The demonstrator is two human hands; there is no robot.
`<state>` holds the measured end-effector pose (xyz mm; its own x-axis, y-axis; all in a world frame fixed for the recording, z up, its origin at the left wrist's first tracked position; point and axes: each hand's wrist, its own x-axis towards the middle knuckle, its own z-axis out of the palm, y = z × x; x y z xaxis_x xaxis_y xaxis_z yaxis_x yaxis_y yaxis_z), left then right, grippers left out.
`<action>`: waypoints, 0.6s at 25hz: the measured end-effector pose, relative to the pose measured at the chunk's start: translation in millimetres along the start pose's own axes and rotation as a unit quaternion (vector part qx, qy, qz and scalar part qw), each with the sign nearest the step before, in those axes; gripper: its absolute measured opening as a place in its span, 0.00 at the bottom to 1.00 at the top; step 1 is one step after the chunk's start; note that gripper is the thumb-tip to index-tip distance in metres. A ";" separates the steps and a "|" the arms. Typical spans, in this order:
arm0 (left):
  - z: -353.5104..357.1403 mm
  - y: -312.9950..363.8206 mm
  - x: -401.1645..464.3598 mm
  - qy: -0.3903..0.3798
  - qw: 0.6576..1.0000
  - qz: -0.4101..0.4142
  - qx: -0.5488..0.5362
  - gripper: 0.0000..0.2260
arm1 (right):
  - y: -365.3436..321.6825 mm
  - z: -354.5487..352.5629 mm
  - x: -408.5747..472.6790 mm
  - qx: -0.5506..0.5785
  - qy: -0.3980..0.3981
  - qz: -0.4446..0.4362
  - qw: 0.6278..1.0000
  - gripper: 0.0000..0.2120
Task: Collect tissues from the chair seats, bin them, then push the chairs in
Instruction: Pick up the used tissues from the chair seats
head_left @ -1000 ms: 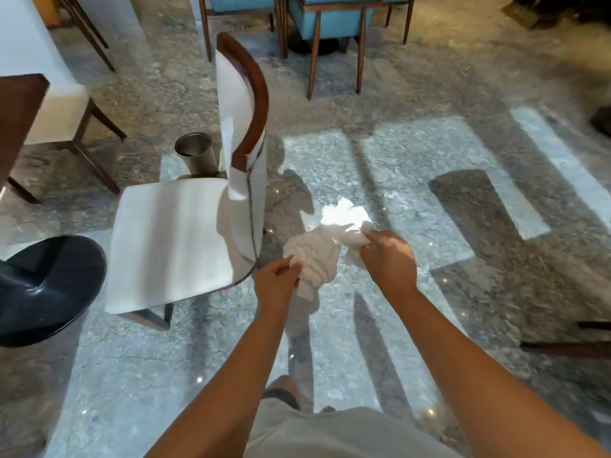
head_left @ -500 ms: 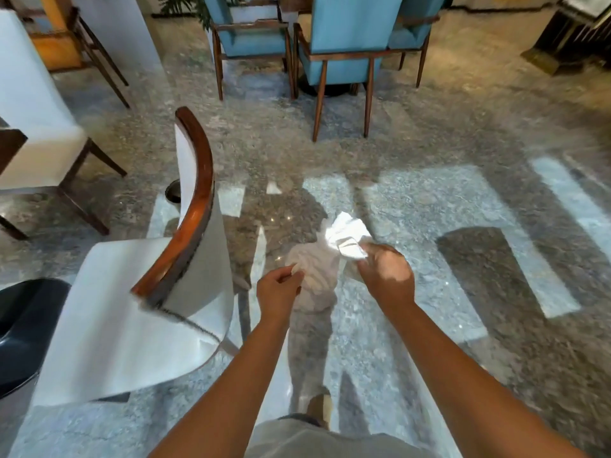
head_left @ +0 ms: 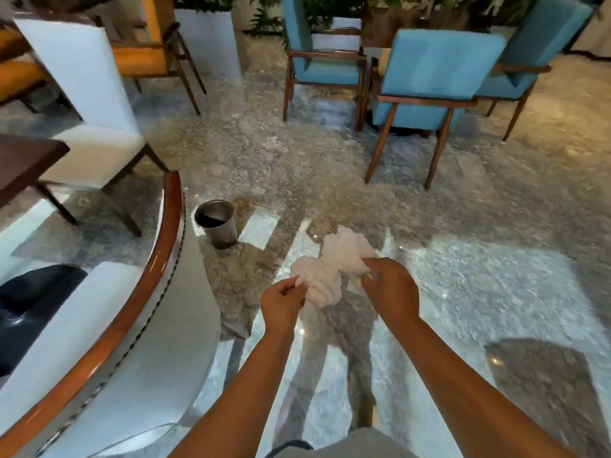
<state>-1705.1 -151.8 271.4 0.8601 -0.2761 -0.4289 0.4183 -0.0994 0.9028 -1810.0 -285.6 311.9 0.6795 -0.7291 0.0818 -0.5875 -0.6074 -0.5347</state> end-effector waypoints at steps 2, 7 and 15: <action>25.7 14.4 25.5 0.045 0.999 -0.003 -0.010 0.10 | 4.7 -1.3 55.4 0.002 -0.038 -0.031 0.999 0.17; 55.8 46.2 88.0 0.181 0.982 -0.019 -0.050 0.07 | -18.5 18.9 176.5 -0.005 -0.125 -0.149 0.981 0.18; 49.9 108.5 241.0 0.266 0.959 -0.008 -0.095 0.07 | -104.0 104.7 343.7 -0.009 -0.186 -0.238 0.953 0.17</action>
<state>-1467.0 -276.8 267.4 0.8591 0.2551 -0.4437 0.4358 0.0898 0.8955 -1469.2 -440.0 307.5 0.9777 -0.2100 0.0054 -0.1795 -0.8488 -0.4973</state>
